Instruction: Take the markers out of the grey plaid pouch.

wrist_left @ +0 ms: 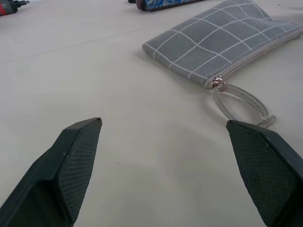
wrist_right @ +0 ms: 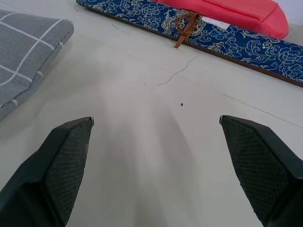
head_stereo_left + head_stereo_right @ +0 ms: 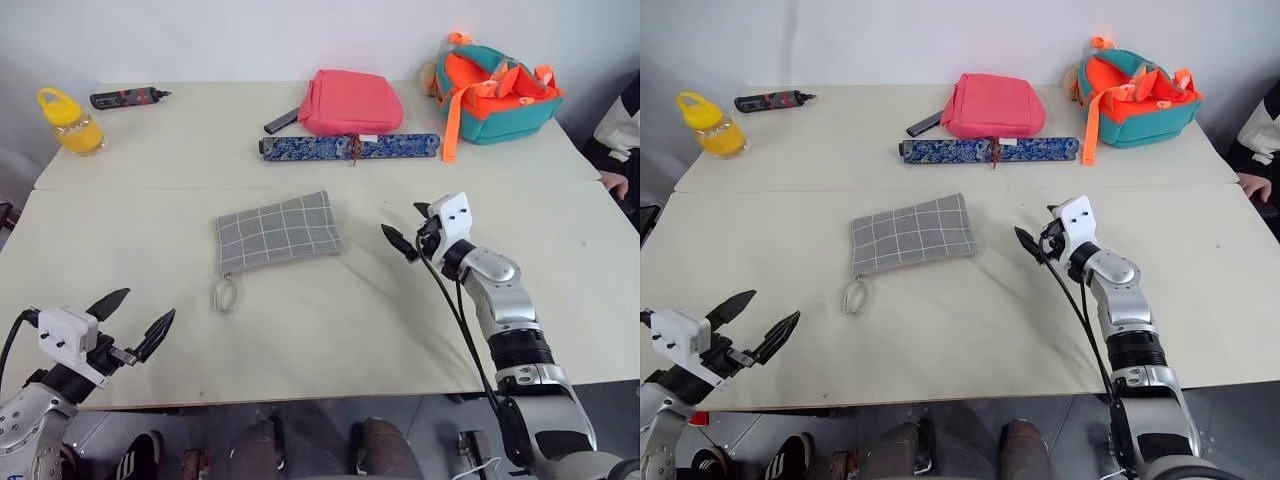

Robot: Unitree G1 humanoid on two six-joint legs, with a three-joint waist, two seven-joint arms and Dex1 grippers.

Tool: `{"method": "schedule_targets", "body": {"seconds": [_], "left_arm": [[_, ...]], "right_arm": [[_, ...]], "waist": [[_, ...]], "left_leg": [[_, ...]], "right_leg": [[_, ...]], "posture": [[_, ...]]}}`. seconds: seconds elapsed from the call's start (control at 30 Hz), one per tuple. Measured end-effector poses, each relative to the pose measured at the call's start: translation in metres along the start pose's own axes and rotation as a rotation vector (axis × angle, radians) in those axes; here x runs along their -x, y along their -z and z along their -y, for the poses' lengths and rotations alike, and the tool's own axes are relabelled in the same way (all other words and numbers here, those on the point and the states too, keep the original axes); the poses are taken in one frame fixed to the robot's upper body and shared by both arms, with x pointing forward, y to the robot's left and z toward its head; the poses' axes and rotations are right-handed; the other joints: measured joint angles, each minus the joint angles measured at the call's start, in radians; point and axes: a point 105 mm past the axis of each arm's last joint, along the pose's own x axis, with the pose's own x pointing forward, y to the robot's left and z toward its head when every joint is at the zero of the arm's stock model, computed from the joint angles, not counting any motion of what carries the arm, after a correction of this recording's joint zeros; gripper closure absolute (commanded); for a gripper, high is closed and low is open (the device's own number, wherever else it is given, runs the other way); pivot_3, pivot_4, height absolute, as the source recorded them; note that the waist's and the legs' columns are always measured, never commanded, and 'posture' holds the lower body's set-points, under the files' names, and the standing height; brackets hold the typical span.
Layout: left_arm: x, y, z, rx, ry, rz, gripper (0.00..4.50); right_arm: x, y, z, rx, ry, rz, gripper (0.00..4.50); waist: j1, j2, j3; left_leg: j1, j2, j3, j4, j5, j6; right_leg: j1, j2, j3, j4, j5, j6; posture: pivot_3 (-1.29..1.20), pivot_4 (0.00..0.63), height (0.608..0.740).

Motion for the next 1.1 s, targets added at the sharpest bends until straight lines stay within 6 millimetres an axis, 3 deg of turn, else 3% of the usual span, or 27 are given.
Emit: {"method": "schedule_targets", "body": {"seconds": [0.17,0.37,0.47,0.67,0.83,0.97,1.1], "left_arm": [[-0.002,-0.003,-0.002,-0.020,-0.006,0.018,0.02],[-0.008,-0.009,-0.007,-0.046,-0.010,0.037,0.02],[-0.014,-0.011,-0.012,-0.064,-0.023,0.061,0.00],[-0.040,-0.020,-0.019,-0.173,-0.007,0.093,0.00],[-0.067,-0.024,-0.036,-0.360,-0.011,0.075,0.00],[-0.080,-0.015,-0.035,-0.425,0.034,0.058,0.00],[-0.094,-0.013,-0.034,-0.487,0.083,0.055,0.00]], "right_arm": [[-0.001,-0.003,-0.006,0.000,-0.011,0.012,0.04],[-0.012,-0.017,-0.031,-0.005,-0.078,0.055,0.04],[-0.019,-0.022,-0.042,-0.037,-0.102,0.083,0.68],[-0.045,-0.043,-0.082,0.009,-0.205,0.136,2.77],[-0.068,-0.051,-0.096,-0.006,-0.206,0.140,4.47],[-0.079,-0.034,-0.109,0.050,-0.198,0.076,4.47],[-0.085,-0.017,-0.109,0.065,-0.154,0.010,4.47]], "waist": [[0.000,0.000,0.000],[-0.001,0.000,0.000],[-0.001,0.000,0.000],[-0.001,0.000,0.000],[-0.002,0.000,0.000],[-0.004,0.000,0.000],[-0.004,0.000,0.000]], "left_leg": [[0.000,0.000,0.000,0.000,0.000,0.000],[0.000,0.000,0.001,0.000,0.000,0.000],[0.000,0.000,0.001,0.000,0.000,0.000],[0.000,0.000,0.001,0.000,0.000,0.000],[0.000,0.000,0.002,-0.001,0.001,-0.001],[-0.001,0.000,0.003,-0.003,0.001,-0.001],[-0.001,0.000,0.005,-0.002,0.001,-0.002]], "right_leg": [[0.000,0.000,0.001,0.000,0.000,0.000],[-0.001,0.000,0.001,0.000,0.000,0.000],[-0.001,0.000,0.001,0.000,0.000,0.000],[-0.002,0.000,0.001,0.002,0.000,0.000],[-0.002,0.001,0.001,0.003,0.000,0.000],[-0.003,0.001,0.001,0.003,0.000,0.000],[-0.003,0.001,0.001,0.003,0.000,0.000]], "posture": [[0.00,0.150,0.740],[0.00,0.150,0.740],[0.00,0.150,0.740],[0.00,0.150,0.740],[0.00,0.150,0.740],[0.00,0.150,0.740],[0.00,0.150,0.740]]}}
